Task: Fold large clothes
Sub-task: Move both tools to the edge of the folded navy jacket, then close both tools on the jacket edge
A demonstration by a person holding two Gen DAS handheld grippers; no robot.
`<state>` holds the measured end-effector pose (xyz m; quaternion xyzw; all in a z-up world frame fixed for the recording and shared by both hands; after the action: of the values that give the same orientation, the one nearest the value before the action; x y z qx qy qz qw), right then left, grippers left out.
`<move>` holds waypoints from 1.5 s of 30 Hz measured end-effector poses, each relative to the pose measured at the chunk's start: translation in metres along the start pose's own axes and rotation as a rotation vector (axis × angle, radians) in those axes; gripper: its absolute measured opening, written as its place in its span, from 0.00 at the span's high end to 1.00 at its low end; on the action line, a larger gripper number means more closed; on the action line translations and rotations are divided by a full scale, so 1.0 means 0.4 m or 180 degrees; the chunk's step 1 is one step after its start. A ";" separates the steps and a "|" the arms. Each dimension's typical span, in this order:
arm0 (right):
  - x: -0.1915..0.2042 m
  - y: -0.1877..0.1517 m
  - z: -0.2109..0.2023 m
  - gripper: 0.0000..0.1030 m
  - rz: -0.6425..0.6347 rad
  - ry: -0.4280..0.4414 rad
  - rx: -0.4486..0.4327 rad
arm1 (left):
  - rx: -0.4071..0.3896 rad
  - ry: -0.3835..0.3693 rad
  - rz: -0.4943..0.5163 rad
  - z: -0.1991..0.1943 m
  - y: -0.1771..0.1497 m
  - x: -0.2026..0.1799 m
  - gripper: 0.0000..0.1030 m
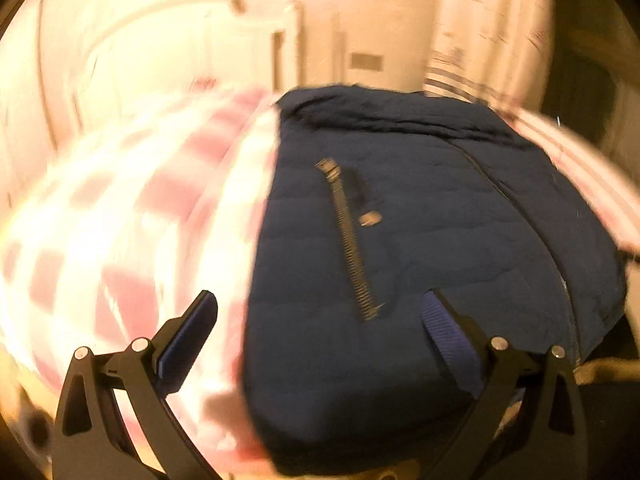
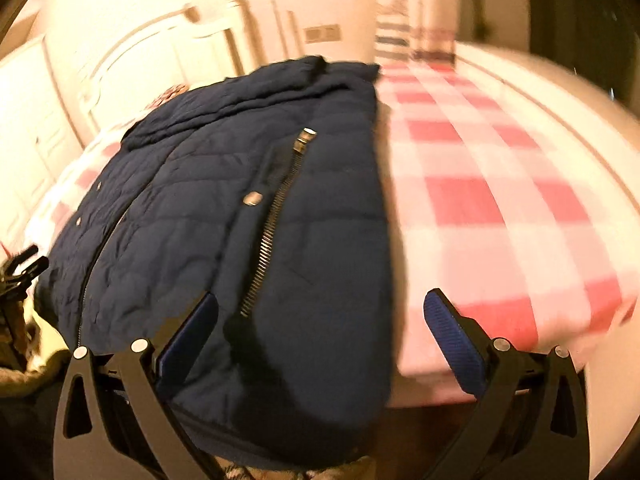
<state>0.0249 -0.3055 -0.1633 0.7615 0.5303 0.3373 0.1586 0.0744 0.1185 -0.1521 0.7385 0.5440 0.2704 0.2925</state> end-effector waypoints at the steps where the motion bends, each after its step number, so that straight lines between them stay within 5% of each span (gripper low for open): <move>1: 0.003 -0.004 -0.005 0.04 -0.0024 0.0017 -0.0036 | 0.0052 -0.0100 -0.0182 0.004 -0.016 0.025 0.02; 4: 0.028 -0.019 -0.006 0.04 -0.0164 0.0114 -0.0031 | 0.0085 -0.0305 -0.0383 0.008 -0.053 0.044 0.02; 10: 0.085 -0.037 0.010 0.07 -0.0450 0.0042 -0.0043 | 0.0106 -0.0238 0.0148 0.015 -0.057 -0.044 0.13; 19: 0.068 -0.044 0.009 0.08 -0.0583 -0.0027 -0.0046 | 0.0199 -0.0204 0.0250 0.020 -0.059 -0.063 0.16; 20: 0.072 -0.046 0.008 0.09 -0.0581 -0.0031 -0.0043 | 0.0185 -0.0230 0.0256 0.019 -0.056 -0.067 0.31; 23: 0.100 -0.054 -0.007 0.43 -0.0606 0.0163 -0.0083 | 0.0062 -0.0298 0.0374 -0.007 -0.043 -0.096 0.73; 26: 0.109 -0.051 -0.017 0.62 -0.0542 0.0230 -0.0162 | -0.0059 -0.0302 0.0394 -0.022 -0.029 -0.100 0.81; 28: 0.094 -0.039 -0.029 0.76 -0.0387 0.0312 -0.0239 | -0.0199 -0.0405 0.0262 -0.043 -0.018 -0.088 0.83; 33: 0.078 -0.028 -0.075 0.82 -0.0102 0.0698 -0.0302 | -0.0528 -0.0658 0.0064 -0.122 0.023 -0.070 0.84; 38: 0.086 -0.022 -0.212 0.85 0.0006 0.1143 -0.0464 | -0.1144 -0.1255 -0.0157 -0.310 0.061 -0.045 0.84; 45: 0.101 0.050 -0.583 0.92 -0.0057 0.1660 -0.1457 | -0.2061 -0.1985 -0.0464 -0.527 0.133 0.008 0.83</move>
<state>-0.1115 -0.3035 0.0311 0.5898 0.4702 0.6293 0.1873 -0.0416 0.1380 0.0309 0.6149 0.3679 0.1700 0.6765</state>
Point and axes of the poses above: each gripper's, at about its wrist camera, not at the fingertips, and z roughly the way its jaws point, x to its left, y to its top, the point moved 6 cm from there along z, roughly the way its jaws point, and after that the axes turned 11 degrees about z, right-handed, at the moved point
